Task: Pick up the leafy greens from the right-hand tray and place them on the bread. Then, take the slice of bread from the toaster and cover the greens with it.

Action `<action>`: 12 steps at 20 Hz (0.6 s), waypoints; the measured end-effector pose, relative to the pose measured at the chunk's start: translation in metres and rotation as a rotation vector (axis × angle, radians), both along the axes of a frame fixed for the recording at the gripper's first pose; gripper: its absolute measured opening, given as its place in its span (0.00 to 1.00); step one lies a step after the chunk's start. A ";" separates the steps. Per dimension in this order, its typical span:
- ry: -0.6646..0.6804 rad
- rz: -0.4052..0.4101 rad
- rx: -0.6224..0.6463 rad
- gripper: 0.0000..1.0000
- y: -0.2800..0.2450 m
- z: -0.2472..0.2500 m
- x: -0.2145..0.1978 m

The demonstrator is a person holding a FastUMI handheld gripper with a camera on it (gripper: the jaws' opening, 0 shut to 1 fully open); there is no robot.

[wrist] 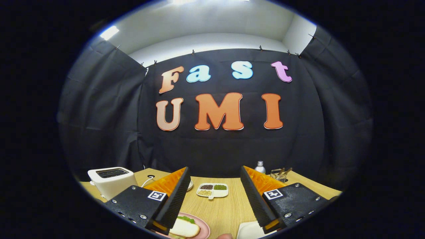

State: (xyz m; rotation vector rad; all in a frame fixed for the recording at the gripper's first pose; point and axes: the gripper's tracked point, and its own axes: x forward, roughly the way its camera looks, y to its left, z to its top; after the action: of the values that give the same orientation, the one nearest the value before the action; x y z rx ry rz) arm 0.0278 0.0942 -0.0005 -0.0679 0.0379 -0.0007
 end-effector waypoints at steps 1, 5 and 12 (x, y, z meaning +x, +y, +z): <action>-0.009 0.001 -0.006 0.91 0.000 0.003 -0.002; -0.074 -0.004 -0.058 0.91 0.002 0.019 -0.008; -0.083 -0.013 -0.074 0.91 0.002 0.025 -0.014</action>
State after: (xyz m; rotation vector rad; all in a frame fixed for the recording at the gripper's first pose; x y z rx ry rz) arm 0.0135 0.0959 0.0244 -0.1418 -0.0444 -0.0178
